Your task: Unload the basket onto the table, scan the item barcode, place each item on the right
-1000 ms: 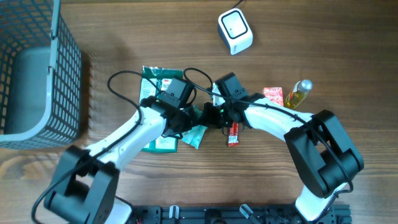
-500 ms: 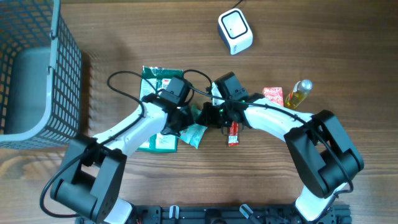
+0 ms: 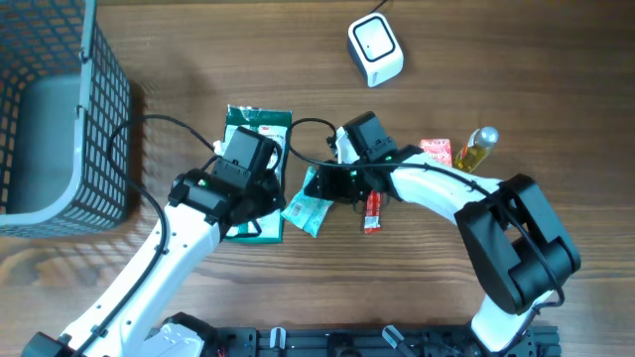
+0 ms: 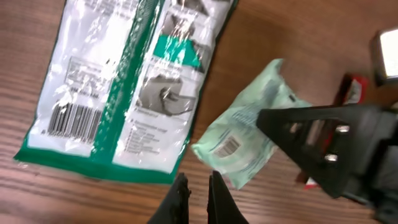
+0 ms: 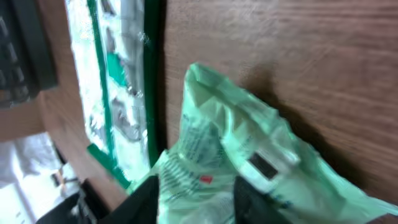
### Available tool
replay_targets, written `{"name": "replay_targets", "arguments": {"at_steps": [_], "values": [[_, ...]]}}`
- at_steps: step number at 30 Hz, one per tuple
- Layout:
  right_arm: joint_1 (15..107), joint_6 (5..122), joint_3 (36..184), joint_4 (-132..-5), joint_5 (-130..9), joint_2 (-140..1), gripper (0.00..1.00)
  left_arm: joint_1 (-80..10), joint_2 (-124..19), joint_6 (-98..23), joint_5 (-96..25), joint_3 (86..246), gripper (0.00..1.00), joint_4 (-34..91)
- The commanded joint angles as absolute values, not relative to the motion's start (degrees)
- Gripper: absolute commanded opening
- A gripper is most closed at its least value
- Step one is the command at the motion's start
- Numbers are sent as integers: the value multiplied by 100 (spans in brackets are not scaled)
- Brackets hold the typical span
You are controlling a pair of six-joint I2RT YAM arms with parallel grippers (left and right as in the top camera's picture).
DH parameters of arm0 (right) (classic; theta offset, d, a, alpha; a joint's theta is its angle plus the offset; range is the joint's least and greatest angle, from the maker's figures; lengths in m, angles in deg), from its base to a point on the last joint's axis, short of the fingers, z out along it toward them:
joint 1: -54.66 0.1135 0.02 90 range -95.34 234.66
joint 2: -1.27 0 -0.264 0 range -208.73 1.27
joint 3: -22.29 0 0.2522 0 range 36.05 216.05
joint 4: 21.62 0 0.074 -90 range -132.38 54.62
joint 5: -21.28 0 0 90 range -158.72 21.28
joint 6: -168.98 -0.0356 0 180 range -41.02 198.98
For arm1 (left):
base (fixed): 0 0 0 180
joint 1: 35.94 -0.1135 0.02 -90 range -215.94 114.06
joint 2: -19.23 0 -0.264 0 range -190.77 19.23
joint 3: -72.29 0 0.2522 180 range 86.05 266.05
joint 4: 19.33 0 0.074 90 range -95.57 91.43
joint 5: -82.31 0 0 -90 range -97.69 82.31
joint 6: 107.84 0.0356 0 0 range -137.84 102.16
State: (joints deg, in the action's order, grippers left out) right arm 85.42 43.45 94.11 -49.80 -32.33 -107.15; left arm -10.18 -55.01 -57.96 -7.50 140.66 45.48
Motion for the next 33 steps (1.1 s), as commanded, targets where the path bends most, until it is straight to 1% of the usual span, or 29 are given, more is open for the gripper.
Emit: {"name": "replay_targets", "arguments": {"at_steps": [1,3,6,10,11,12,13,17,18,22,28,33], "values": [[8311,4559,9638,-5533,-3268,-10484,48,-1024,-5481,-5728,-650,14097,4,4641],[8313,4590,9691,-5824,-3393,-10022,53,-1024,-5481,-5728,-650,14097,4,4722],[8313,4592,9691,-6197,-3856,-9550,64,-1024,-5481,-5730,-650,14090,4,4786],[8313,4594,9691,-6755,-4711,-9222,67,-1022,-5481,-5732,-656,14058,4,4797],[8313,4590,9689,-6842,-4877,-9225,73,-1018,-5481,-5748,-674,14049,4,4810],[8313,4588,9656,-6890,-5050,-9227,84,-1018,-5481,-5785,-678,14029,4,4810],[8313,4583,9640,-6919,-5142,-9227,87,-1018,-5481,-5822,-676,14012,4,4810],[8313,4581,9630,-6954,-5157,-9227,91,-1018,-5492,-5822,-674,13887,4,4784],[8313,4583,9623,-6951,-5159,-9227,95,-1018,-5499,-5822,-674,13841,4,4779],[8313,4581,9514,-6930,-5161,-9227,98,-1018,-5503,-5883,-853,13747,4,4779],[8313,4581,9481,-6927,-5159,-9227,100,-981,-5516,-5883,-1065,13736,4,4628],[8313,4583,9481,-6925,-5159,-9227,100,-633,-5748,-5905,-1087,13736,4,4478]]}}
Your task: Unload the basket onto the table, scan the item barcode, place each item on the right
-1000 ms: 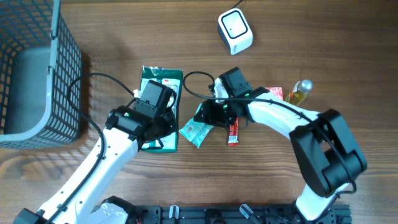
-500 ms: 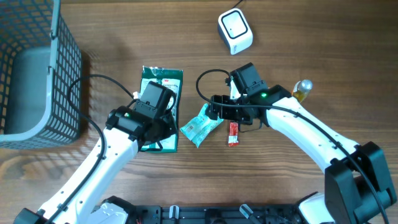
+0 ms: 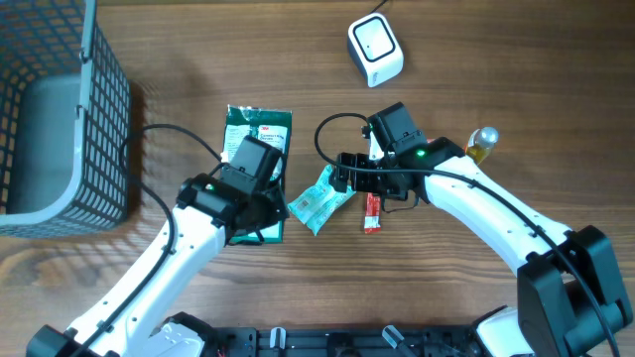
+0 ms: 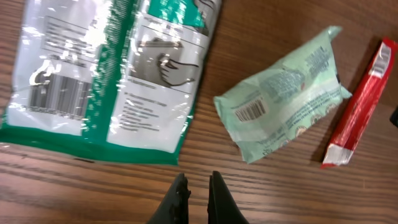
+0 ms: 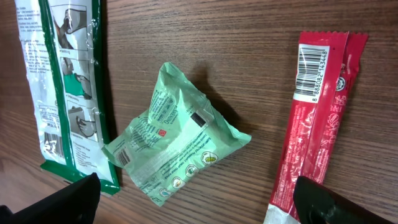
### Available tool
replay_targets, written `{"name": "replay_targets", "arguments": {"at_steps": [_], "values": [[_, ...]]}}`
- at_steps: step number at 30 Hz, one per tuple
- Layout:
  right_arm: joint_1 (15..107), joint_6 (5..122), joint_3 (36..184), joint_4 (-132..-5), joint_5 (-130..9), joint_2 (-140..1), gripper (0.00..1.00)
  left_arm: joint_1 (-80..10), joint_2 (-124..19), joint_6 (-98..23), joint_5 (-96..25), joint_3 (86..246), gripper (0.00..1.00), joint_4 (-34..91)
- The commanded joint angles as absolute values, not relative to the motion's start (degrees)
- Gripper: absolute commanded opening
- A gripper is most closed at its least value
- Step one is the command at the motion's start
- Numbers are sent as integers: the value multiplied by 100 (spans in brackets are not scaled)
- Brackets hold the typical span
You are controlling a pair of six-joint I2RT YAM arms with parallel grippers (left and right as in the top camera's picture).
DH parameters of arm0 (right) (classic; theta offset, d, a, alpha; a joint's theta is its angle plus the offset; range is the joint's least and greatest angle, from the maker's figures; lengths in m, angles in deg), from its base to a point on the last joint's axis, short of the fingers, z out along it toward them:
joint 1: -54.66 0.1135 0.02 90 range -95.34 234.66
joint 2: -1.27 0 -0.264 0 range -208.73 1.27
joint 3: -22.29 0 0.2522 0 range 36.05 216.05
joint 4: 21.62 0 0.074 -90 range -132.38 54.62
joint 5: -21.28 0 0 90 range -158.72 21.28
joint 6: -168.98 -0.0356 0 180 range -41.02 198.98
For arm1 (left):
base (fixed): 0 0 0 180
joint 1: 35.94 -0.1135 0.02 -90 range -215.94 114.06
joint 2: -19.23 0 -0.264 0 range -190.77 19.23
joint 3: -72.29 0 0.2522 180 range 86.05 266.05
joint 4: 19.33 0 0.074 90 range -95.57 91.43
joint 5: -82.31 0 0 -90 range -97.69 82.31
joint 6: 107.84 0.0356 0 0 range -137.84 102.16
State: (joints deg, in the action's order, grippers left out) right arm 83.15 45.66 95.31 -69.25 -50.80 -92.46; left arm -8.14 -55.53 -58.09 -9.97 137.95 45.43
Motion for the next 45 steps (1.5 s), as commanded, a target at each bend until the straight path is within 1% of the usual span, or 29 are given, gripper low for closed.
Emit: {"name": "replay_targets", "arguments": {"at_steps": [1,4,16,35,39,41,45], "values": [[8313,4581,9481,-6925,-5161,-9227,100,-587,-5809,-5905,-1087,13736,4,4440],[8313,4583,9481,-6916,-5157,-9227,99,-467,-6087,-5953,-1087,13736,4,4305],[8315,4596,9481,-6914,-5159,-9227,100,-463,-6954,-6078,-1128,13736,4,4097],[8319,4596,9461,-6932,-5157,-9229,100,-351,-6972,-6204,-1128,13736,4,3942],[8319,4596,9448,-6930,-5157,-9238,98,-351,-6972,-6204,-1128,13736,4,3942],[8319,4599,9446,-6934,-5155,-9238,100,-351,-6972,-6204,-1126,13736,4,3944],[8367,4592,9442,-6923,-5155,-9246,100,-351,-6974,-6204,-1124,13734,4,3925]]}}
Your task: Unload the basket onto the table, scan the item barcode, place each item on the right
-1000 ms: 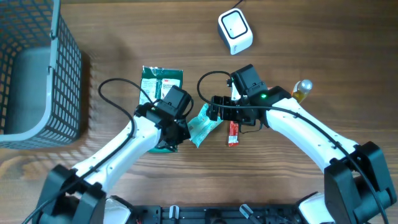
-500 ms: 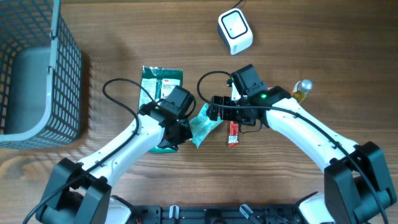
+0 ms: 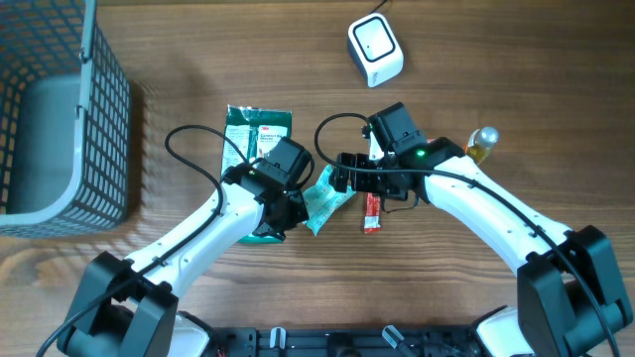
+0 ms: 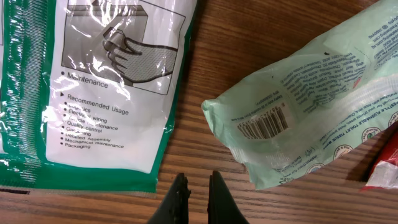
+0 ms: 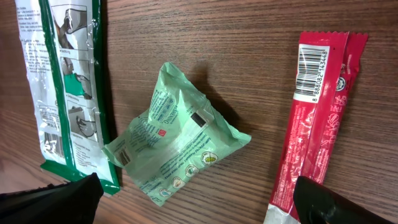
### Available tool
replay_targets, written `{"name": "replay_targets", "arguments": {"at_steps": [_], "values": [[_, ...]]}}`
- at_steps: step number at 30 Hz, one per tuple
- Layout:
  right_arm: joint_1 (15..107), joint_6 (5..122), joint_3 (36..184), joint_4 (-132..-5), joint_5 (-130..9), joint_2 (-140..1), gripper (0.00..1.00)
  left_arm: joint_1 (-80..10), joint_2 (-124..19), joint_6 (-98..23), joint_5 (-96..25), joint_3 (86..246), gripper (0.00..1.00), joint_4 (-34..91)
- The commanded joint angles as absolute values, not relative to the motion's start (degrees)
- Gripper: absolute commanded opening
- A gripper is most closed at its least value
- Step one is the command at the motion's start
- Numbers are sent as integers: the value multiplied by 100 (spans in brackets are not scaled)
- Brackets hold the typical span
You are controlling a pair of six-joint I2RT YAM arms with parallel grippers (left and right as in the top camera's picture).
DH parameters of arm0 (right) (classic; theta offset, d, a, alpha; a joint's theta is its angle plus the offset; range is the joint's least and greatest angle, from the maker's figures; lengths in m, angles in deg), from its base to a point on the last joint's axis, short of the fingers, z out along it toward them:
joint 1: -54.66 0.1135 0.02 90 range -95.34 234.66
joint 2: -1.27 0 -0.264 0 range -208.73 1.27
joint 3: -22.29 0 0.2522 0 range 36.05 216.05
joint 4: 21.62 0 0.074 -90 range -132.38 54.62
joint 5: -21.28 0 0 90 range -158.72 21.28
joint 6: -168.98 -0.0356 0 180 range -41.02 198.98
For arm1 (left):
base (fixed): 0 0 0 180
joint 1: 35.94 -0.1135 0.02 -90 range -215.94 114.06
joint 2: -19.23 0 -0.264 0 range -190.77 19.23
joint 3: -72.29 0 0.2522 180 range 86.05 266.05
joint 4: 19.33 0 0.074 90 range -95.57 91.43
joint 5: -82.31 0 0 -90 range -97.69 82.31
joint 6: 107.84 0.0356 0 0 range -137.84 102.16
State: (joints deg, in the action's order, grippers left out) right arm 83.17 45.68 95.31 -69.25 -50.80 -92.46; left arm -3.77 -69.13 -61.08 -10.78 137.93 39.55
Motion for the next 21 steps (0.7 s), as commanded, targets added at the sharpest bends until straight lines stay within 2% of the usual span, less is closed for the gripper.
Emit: {"name": "replay_targets", "arguments": {"at_steps": [1,10,21], "values": [[8405,4592,9442,-6879,-5155,-9279,100,-351,-6972,-6202,-1124,13725,4,3866],[8433,4581,9442,-6554,-5155,-9780,100,-351,-6983,-6202,-1126,13677,4,3155],[8433,4422,9442,-6449,-5150,-9893,100,-353,-6983,-6202,-1067,12858,4,2006]]}}
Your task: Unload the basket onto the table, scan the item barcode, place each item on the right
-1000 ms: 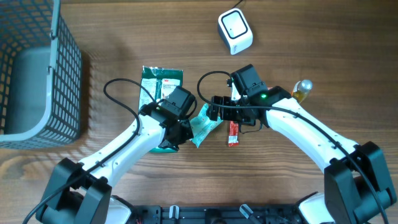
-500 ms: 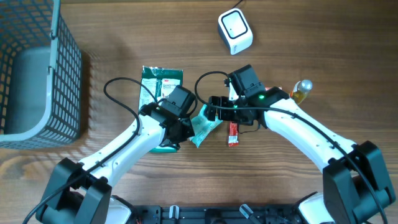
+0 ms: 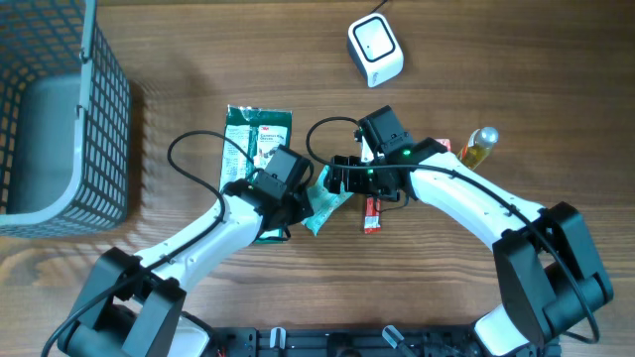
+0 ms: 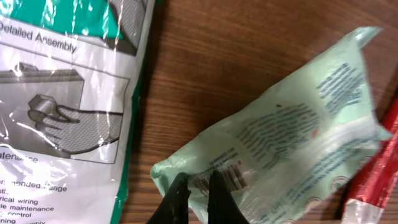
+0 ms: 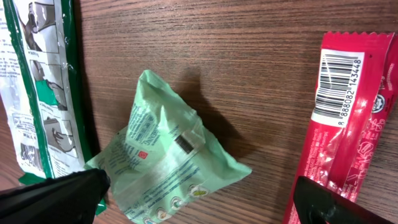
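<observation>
A pale green snack packet (image 3: pixel 322 203) lies on the wooden table between both arms, barcode side up. My left gripper (image 4: pixel 198 186) is shut, its narrow tips resting over the packet (image 4: pixel 292 143) at the barcode corner; nothing is gripped between them. My right gripper (image 5: pixel 199 202) stands wide open just above the packet (image 5: pixel 168 162), one finger at each lower corner of its view. The white scanner (image 3: pixel 375 50) sits at the back of the table, well away from the packet.
A large green-and-white bag (image 3: pixel 260 139) lies left of the packet. A red stick sachet (image 3: pixel 371 211) lies on its right. A small bottle (image 3: pixel 478 147) and a red packet (image 3: pixel 437 151) are further right. A wire basket (image 3: pixel 60 109) fills the far left.
My left gripper has moved forward, from the bare wood in front of the packet onto its barcode corner. The right gripper has come a little nearer the packet and stays open.
First my right gripper was close on the green packet, the left one shut beside the big bag. Then the right had drawn back open, the packet lying barcode up. The left gripper had then come near the packet, and now rests on it.
</observation>
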### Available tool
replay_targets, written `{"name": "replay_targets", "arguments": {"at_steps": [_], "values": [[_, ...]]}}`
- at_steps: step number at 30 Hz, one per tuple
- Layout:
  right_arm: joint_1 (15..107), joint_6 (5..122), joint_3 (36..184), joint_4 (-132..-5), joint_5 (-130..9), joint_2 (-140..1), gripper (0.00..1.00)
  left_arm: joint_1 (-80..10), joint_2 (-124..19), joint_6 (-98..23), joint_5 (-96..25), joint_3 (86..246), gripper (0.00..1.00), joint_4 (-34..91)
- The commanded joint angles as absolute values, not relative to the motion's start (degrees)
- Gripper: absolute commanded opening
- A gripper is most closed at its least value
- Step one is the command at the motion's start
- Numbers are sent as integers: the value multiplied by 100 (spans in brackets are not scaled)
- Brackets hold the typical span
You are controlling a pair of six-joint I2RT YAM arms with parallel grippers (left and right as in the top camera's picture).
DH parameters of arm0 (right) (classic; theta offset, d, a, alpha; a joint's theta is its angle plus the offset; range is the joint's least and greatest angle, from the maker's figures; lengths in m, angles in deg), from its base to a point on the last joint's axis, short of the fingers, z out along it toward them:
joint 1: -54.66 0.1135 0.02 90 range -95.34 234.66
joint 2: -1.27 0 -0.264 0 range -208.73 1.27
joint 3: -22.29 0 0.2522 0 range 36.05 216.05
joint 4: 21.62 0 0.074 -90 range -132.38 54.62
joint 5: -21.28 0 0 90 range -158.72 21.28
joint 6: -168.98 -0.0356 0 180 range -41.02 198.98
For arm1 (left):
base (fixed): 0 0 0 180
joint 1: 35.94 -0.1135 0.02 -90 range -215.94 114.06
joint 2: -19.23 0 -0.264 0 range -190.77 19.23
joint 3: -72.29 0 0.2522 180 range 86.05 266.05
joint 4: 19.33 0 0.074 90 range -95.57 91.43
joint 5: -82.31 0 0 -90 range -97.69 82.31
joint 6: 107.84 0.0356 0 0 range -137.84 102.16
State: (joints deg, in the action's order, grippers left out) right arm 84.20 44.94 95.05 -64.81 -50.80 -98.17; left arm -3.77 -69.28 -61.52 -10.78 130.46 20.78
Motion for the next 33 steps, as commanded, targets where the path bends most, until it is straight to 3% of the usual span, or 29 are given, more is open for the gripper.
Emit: {"name": "replay_targets", "arguments": {"at_steps": [1,3,8,9,14,23,29,33], "values": [[8433,4422,9442,-6438,-5093,-9913,99,-351,-6983,-6204,-991,12827,4,2008],[8433,4411,9442,-6274,-4849,-10027,96,-353,-6983,-6204,-930,12746,4,1979],[8433,4111,9442,-6151,-4768,-10221,78,-353,-6983,-6204,-914,12598,4,1859],[8433,3965,9442,-6127,-4768,-10280,69,-353,-6983,-6204,-881,12567,4,1837],[8433,3836,9442,-5981,-4707,-10409,55,-353,-6985,-6204,-801,12558,4,1837],[8518,3862,9442,-5638,-4243,-10602,45,-353,-6985,-6204,-801,12558,4,1835],[8665,3993,9442,-5496,-4165,-10617,52,-353,-6985,-6204,-798,12558,4,1811],[8663,4000,9442,-5489,-4167,-10615,49,-353,-6985,-6202,-798,12558,4,1815]]}}
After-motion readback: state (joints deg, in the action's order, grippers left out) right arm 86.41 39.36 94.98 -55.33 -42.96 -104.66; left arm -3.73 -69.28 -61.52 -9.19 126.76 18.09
